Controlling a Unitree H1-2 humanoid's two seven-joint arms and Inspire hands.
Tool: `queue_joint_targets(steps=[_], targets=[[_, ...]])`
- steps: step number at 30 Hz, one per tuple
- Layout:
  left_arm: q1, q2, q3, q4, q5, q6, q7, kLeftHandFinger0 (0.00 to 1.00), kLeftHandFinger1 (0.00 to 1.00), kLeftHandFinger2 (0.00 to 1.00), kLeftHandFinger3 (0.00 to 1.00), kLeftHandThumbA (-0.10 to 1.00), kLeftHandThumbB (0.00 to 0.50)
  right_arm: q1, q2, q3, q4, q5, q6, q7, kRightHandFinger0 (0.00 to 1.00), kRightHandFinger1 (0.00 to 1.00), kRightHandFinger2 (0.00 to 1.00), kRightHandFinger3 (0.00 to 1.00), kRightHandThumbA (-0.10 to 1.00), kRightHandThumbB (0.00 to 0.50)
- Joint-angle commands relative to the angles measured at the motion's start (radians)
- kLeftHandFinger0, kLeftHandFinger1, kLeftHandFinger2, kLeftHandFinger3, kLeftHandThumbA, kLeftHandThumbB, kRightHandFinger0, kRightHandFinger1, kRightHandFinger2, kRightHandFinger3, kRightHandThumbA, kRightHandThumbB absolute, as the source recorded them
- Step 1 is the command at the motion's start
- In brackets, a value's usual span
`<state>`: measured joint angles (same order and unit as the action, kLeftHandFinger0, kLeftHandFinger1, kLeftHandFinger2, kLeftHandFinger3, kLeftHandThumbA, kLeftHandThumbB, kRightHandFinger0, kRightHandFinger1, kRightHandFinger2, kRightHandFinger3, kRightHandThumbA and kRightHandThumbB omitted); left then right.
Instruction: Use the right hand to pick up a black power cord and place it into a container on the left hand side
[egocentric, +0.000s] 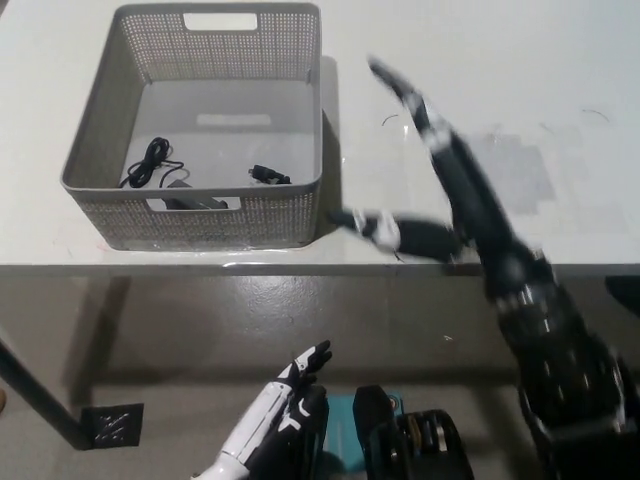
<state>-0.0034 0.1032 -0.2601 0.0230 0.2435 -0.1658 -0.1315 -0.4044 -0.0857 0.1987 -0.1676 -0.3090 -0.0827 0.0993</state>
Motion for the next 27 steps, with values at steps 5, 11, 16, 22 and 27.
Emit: queue_joint_targets(steps=[5, 11, 16, 22, 27], targets=[[-0.028, -0.018, 0.014, -0.039, -0.009, 0.009, 0.008, 1.0, 1.0, 1.0, 1.0, 1.0, 0.111, 0.159, -0.002, 0.01, 0.022, 0.082, -0.113, 0.01, 1.0, 1.0, 1.0, 1.0, 1.0, 0.463], [-0.053, -0.027, 0.036, -0.036, 0.004, 0.014, 0.03, 1.0, 1.0, 1.0, 1.0, 1.0, 0.133, 0.251, 0.011, 0.024, 0.175, 0.111, -0.207, 0.004, 1.0, 1.0, 1.0, 1.0, 1.0, 0.456], [-0.063, -0.036, 0.047, -0.019, 0.012, 0.005, 0.039, 1.0, 1.0, 1.0, 1.0, 1.0, 0.162, 0.302, 0.036, 0.015, 0.319, 0.157, -0.286, -0.002, 1.0, 1.0, 1.0, 1.0, 1.0, 0.446], [-0.05, -0.035, 0.051, -0.004, 0.013, -0.016, 0.039, 1.0, 1.0, 1.0, 1.0, 1.0, 0.147, 0.333, 0.024, -0.011, 0.411, 0.226, -0.328, 0.026, 1.0, 1.0, 1.0, 1.0, 1.0, 0.402], [-0.051, -0.041, 0.059, 0.009, 0.012, -0.02, 0.05, 1.0, 1.0, 1.0, 1.0, 1.0, 0.15, 0.321, 0.008, -0.039, 0.475, 0.257, -0.337, 0.036, 1.0, 1.0, 1.0, 1.0, 1.0, 0.434]])
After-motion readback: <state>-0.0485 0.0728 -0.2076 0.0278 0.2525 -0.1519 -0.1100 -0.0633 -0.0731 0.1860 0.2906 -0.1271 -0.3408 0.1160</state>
